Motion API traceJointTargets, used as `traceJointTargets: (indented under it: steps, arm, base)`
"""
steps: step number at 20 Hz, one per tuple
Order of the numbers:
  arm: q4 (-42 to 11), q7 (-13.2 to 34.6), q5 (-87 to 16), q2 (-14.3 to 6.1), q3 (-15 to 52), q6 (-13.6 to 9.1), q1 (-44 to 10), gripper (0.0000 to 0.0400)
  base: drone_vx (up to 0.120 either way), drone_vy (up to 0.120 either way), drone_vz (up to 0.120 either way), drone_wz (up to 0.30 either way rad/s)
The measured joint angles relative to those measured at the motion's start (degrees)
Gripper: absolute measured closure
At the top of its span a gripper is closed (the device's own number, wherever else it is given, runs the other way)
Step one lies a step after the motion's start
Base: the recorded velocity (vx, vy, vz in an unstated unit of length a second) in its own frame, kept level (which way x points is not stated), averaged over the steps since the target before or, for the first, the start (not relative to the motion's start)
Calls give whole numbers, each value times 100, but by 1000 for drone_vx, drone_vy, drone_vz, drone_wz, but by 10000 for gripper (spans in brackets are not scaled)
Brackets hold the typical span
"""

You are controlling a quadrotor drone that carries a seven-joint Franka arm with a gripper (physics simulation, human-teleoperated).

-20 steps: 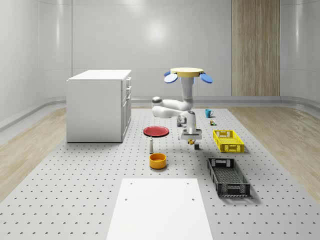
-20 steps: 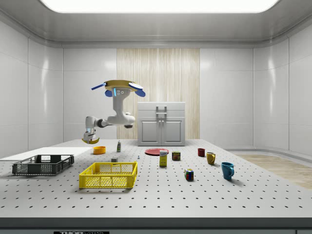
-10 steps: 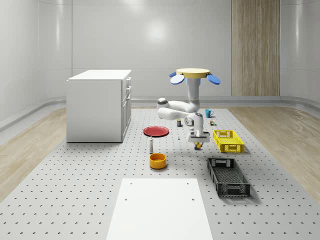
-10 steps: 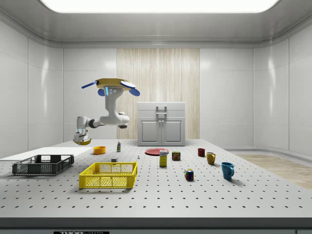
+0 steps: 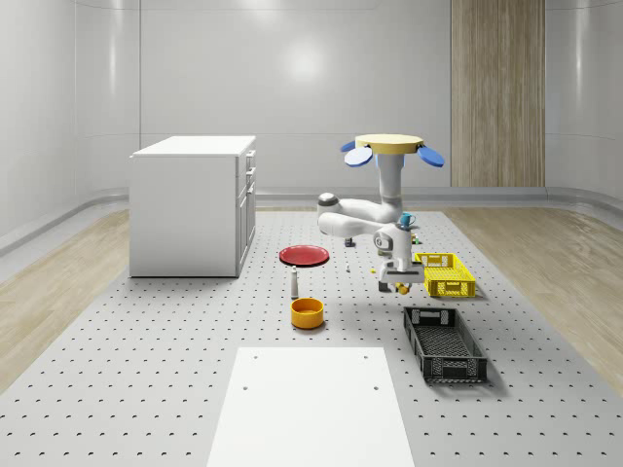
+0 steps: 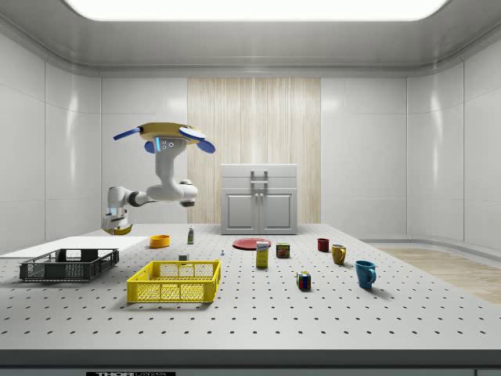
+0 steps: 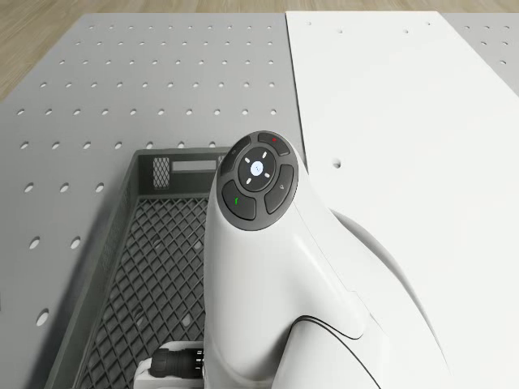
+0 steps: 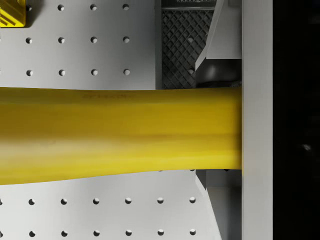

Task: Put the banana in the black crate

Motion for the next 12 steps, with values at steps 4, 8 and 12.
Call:
traceJointTargets:
  steps: [4,8,12]
  arm:
    - [0,1,4,-9,1,9,-1,207]
    - [0,2,7,-17,2,16,-3,207]
    - [1,3,10,-25,3,24,-4,207]
  base:
    - [120,120,0,0]
    - [120,120,0,0]
    - [120,120,0,0]
